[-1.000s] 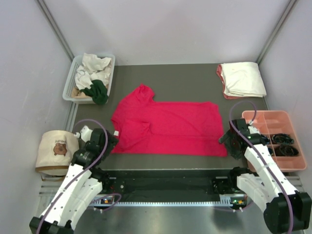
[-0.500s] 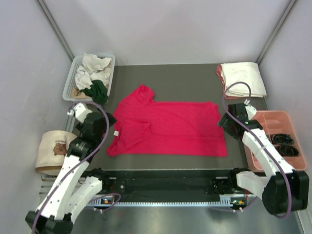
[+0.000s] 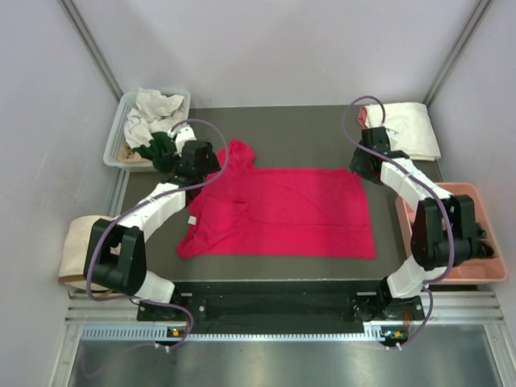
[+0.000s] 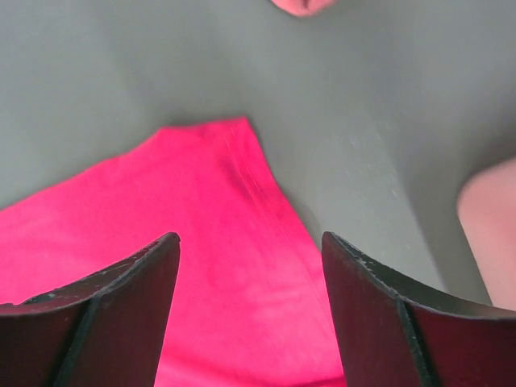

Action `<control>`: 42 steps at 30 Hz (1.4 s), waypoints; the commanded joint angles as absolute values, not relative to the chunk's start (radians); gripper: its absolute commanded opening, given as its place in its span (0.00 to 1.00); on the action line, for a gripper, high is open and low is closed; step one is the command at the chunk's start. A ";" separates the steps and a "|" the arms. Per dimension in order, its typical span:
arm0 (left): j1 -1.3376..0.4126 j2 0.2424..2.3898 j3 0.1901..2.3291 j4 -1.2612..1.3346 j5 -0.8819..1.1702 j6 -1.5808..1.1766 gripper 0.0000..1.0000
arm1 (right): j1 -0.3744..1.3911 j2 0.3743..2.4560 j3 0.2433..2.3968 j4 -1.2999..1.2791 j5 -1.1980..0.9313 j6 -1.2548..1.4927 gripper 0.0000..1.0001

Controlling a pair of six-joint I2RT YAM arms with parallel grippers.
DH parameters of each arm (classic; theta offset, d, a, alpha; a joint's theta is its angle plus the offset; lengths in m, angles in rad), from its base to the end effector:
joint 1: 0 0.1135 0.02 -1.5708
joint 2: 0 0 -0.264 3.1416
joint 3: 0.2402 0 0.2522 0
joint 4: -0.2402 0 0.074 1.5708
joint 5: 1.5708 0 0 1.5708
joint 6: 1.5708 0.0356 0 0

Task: Fold and stack the t-shirts
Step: Grap the side of the flattened tshirt furthest away from the robot with both arms

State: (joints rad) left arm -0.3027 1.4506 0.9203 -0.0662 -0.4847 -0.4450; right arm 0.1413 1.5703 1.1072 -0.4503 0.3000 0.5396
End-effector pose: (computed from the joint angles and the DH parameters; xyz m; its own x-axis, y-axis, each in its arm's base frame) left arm 0.3078 -0.0788 0.2442 -0.4391 -0.2619 -0.8594 -0.3248 0.9381 -0.1199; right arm 0.3300 0.0363 0.2362 -0.6496 0.4034 -0.6444 0.4406 0.8905 0.1133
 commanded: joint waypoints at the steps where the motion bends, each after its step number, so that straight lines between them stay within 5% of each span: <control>1: -0.305 1.476 1.006 0.058 -0.496 -0.379 0.99 | 0.132 1.681 1.232 -0.426 0.299 0.517 0.67; 10: -0.305 1.447 0.968 0.061 -0.489 -0.376 0.99 | 0.094 1.844 1.307 -0.434 0.264 0.575 0.57; 36: -0.305 1.477 0.960 0.052 -0.495 -0.399 0.99 | 0.041 1.967 1.361 -0.423 0.158 0.587 0.55; 42: -0.305 1.476 0.960 0.048 -0.505 -0.397 0.99 | 0.043 1.993 1.370 -0.428 0.121 0.581 0.46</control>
State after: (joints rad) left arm -0.3027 1.4776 0.9699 0.0055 -0.4877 -0.3931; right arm 0.0418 1.9572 1.3376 -0.4339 0.1600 0.5777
